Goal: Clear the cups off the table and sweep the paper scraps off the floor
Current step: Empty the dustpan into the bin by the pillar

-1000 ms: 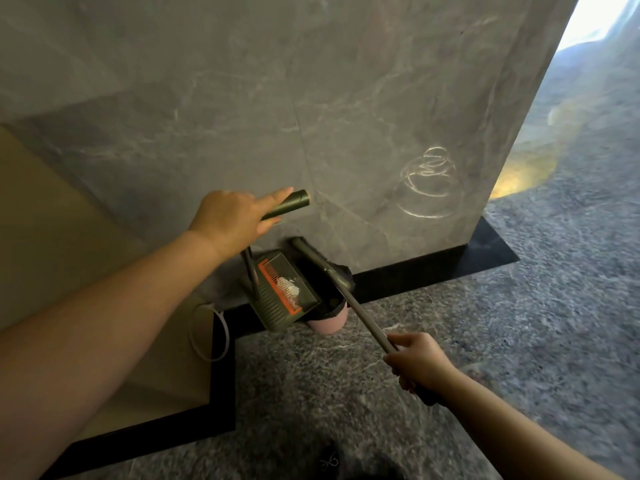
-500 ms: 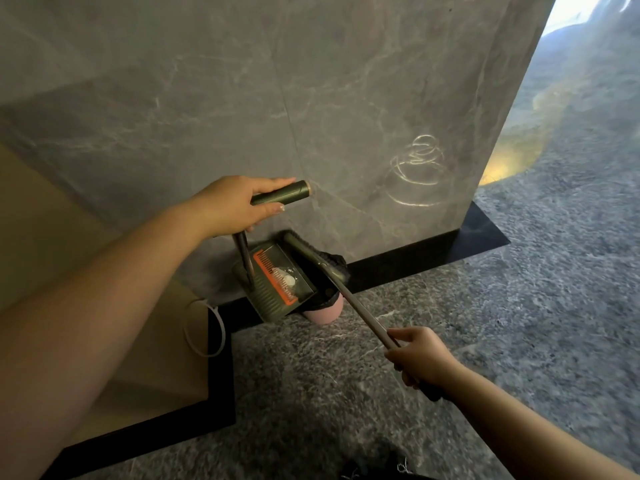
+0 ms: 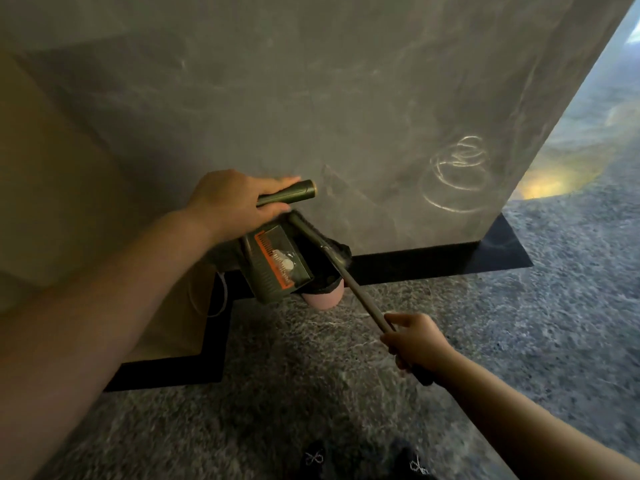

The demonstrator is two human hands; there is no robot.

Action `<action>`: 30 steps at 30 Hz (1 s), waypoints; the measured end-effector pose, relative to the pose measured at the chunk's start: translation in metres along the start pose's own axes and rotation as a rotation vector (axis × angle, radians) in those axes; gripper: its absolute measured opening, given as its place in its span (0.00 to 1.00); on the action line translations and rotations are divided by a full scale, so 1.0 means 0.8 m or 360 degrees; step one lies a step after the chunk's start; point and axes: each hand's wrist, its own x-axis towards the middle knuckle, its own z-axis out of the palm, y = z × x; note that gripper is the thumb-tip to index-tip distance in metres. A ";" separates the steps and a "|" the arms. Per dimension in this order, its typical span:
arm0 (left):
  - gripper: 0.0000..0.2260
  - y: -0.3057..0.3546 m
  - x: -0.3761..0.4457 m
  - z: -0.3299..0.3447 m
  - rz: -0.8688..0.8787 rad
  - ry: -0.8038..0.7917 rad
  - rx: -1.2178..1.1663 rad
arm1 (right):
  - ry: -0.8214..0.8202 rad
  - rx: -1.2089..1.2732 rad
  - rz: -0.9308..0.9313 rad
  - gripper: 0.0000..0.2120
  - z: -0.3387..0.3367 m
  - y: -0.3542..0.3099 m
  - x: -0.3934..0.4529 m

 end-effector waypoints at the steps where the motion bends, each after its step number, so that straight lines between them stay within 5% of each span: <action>1: 0.23 0.005 0.001 0.001 -0.0012 -0.0021 0.0008 | -0.0006 -0.0009 0.0004 0.24 -0.008 0.001 0.001; 6: 0.24 0.048 0.008 -0.004 -0.0062 0.0023 0.0194 | -0.0034 -0.0022 -0.0023 0.24 -0.044 0.015 0.003; 22: 0.24 0.096 0.037 0.021 0.0461 0.0314 0.0335 | -0.0196 0.0043 -0.0046 0.24 -0.128 0.023 0.024; 30: 0.25 0.131 0.081 0.030 0.0242 -0.0012 0.0461 | -0.0353 -0.0080 -0.0085 0.23 -0.179 0.024 0.042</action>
